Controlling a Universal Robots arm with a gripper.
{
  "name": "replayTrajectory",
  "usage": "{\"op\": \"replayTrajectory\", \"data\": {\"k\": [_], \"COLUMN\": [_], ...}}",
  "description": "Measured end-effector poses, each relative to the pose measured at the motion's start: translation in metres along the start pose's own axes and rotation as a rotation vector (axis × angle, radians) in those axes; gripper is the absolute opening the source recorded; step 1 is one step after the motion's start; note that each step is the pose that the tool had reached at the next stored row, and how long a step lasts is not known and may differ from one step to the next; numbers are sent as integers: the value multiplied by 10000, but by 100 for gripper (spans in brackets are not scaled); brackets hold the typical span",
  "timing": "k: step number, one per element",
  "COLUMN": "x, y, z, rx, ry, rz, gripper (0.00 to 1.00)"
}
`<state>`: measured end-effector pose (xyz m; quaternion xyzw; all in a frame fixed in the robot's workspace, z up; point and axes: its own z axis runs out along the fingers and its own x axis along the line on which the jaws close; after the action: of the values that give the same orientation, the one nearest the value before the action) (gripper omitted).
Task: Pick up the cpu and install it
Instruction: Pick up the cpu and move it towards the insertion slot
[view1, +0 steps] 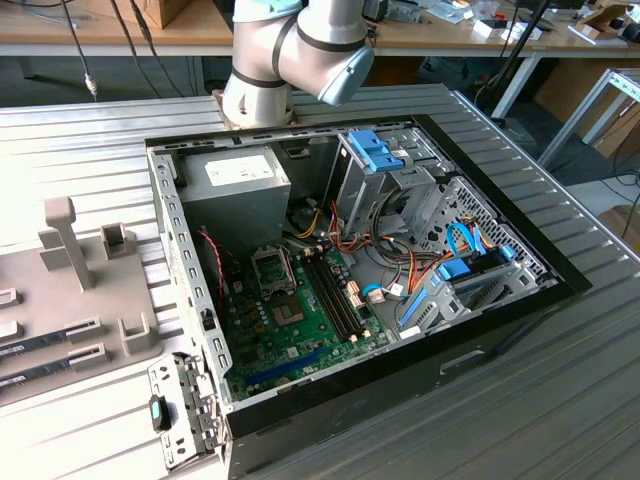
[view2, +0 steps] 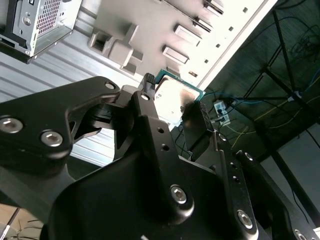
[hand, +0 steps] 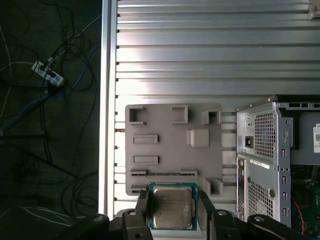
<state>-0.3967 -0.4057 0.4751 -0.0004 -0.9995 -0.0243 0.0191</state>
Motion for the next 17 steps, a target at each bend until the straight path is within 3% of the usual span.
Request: {"op": "replayTrajectory", "data": {"k": [17], "x": [-161], "y": [-7], "z": [29], "rx": [0], "ry": [0], "rz": [0], "gripper": [47]}}
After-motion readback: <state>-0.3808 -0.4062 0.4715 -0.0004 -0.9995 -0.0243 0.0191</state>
